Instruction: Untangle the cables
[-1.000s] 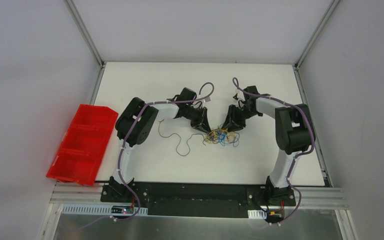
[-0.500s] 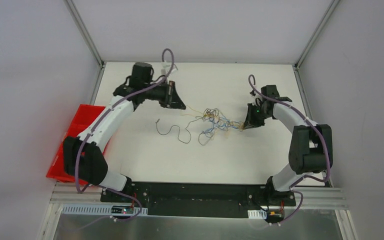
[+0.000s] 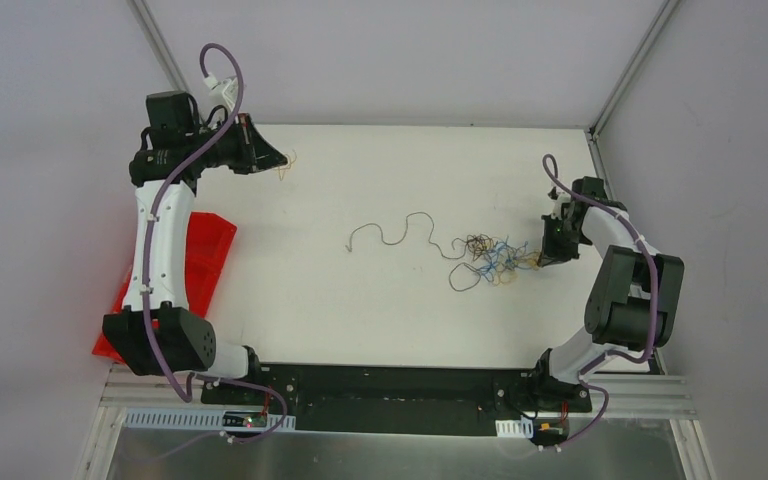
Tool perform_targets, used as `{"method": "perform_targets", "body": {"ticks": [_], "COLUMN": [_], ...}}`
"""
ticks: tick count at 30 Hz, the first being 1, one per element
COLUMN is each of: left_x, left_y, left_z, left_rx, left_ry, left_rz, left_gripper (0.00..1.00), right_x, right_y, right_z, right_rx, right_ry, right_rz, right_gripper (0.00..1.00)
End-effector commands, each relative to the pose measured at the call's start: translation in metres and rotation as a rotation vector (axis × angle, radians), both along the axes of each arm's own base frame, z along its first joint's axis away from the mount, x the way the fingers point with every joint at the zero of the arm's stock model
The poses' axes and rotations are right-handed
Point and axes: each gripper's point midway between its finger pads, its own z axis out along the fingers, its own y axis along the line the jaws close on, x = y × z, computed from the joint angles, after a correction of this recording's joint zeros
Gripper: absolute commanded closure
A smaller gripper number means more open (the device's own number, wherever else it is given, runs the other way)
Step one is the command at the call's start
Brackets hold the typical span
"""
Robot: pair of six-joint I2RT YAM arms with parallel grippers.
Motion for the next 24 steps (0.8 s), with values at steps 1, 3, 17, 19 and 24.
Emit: {"method": "perform_targets", "body": {"ticks": [1,3,17,19,24], "left_x": [0.004,0.005,-0.012,-0.018,-0.036], "left_y": [-0.002,-0.010,-0.008,0.012,0.073], "left_z": [0.001,-0.016,-0.017,-0.024,-0.045], "left_rx": [-0.021,-0.039,0.081,0.198,0.501], "left_ry": [0.020,0.074,0.045,0.053,0.126], "left_rz": [-0.025,-0.052,-0.005,0.072,0.237], "left_gripper": [1.00,1.00,1.00,1.00,1.00], "right_x": [0.005,0.008,0.000,-0.003,-0.006], "right_y": [0.037,0.062,0.121,0.124,0.124], "right_z": [0.033,0.051,0.083,0.082,0.082], "right_rx": [0.186,0.319,0.427,0.440,0.442], "right_ry": [-0.036,-0.063,-0.069,-0.068,-0.079], "right_rz": [0.050,0.067,0.191,0.191,0.185], "right_gripper": [1.00,1.00,1.00,1.00,1.00]}}
